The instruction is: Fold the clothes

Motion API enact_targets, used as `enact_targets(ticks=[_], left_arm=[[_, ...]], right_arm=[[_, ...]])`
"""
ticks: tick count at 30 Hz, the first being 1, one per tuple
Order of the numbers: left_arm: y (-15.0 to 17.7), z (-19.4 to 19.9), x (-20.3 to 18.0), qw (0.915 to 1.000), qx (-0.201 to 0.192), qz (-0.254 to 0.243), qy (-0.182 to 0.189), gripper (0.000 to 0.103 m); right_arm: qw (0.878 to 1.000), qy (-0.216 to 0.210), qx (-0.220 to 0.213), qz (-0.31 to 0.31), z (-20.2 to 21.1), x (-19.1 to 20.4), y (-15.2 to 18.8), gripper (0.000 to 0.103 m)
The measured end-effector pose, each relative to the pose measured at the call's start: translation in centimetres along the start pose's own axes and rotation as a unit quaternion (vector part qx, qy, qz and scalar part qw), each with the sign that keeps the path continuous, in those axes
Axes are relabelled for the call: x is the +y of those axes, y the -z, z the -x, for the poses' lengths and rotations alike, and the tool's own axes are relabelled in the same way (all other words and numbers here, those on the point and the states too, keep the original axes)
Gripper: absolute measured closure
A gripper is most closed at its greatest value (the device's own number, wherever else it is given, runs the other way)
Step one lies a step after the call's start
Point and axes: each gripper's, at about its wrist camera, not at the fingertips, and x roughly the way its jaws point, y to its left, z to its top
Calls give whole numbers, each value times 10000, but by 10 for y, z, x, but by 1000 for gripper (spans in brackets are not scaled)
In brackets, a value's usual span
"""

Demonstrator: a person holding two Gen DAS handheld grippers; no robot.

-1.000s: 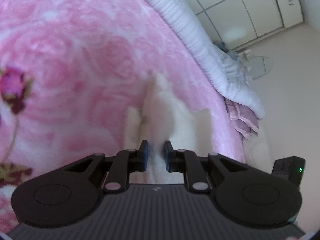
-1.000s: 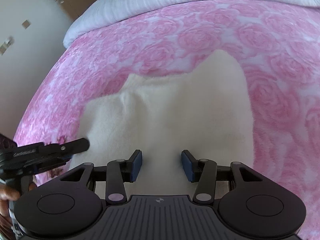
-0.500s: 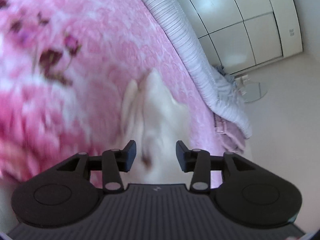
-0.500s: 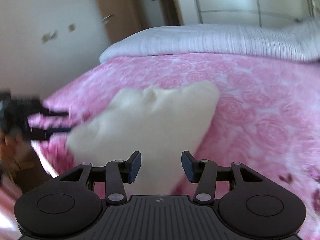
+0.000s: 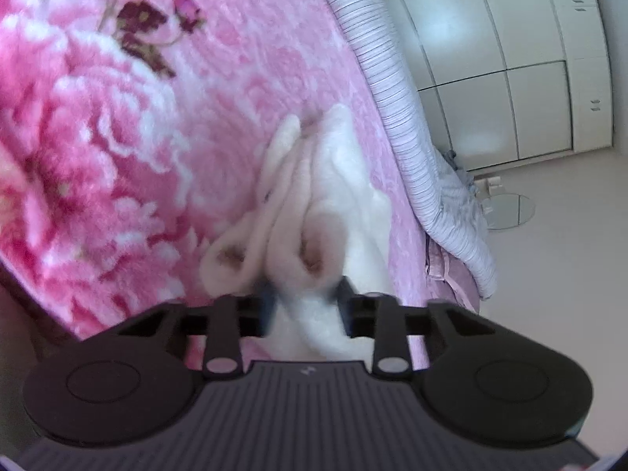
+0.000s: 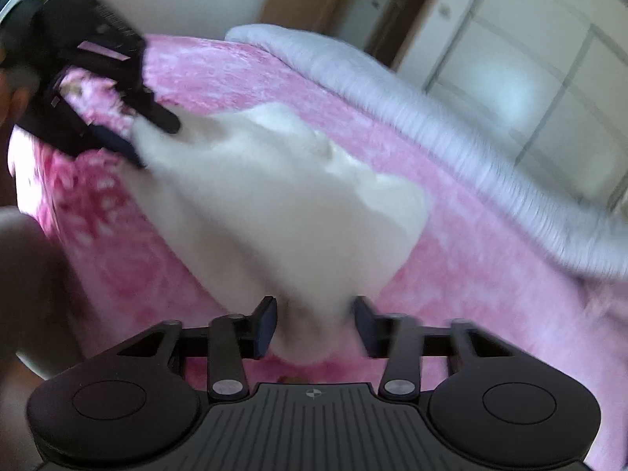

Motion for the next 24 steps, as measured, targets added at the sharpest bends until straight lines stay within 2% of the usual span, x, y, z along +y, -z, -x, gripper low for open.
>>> enact_targets(ticks=[1, 4, 11, 13, 16, 17, 18, 20, 21, 24], left_arm=[[0, 3, -1, 9999, -97, -112, 7, 88], [2, 16, -2, 9987, -333, -377, 6, 90], [12, 6, 12, 9972, -216, -609, -375, 88], [8, 9, 1, 9953, -159, -810, -502, 87], [5, 26, -27, 9876, -96, -1368, -759, 85], [5, 32, -37, 9833, -126, -1600, -861, 85], [5, 38, -49, 9767, -248, -1893, -976, 85], [5, 40, -65, 9678, -348, -2269, -1029, 85], [4, 37, -71, 9648, -326, -2412, -998, 85], [-4, 14, -83, 9590, -178, -2656, -969, 85]], right_arm=[[9997, 142, -41, 168, -1, 4, 0, 86], [9990, 97, 0, 429, -6, 10, 6, 90], [9949, -22, 97, 1000, -18, 21, 18, 88], [9978, -258, 171, 591, -13, 7, 12, 84], [9976, -626, 277, -68, -4, -15, 3, 82], [9940, -852, 274, -627, 2, -31, 1, 82], [9861, -1051, 269, -1257, 4, -47, 2, 81], [9576, -1417, 256, -2496, 8, -79, 3, 81], [9392, -1467, 244, -3096, 5, -91, 6, 81], [8713, -1575, 357, -4634, -9, -120, 14, 82]])
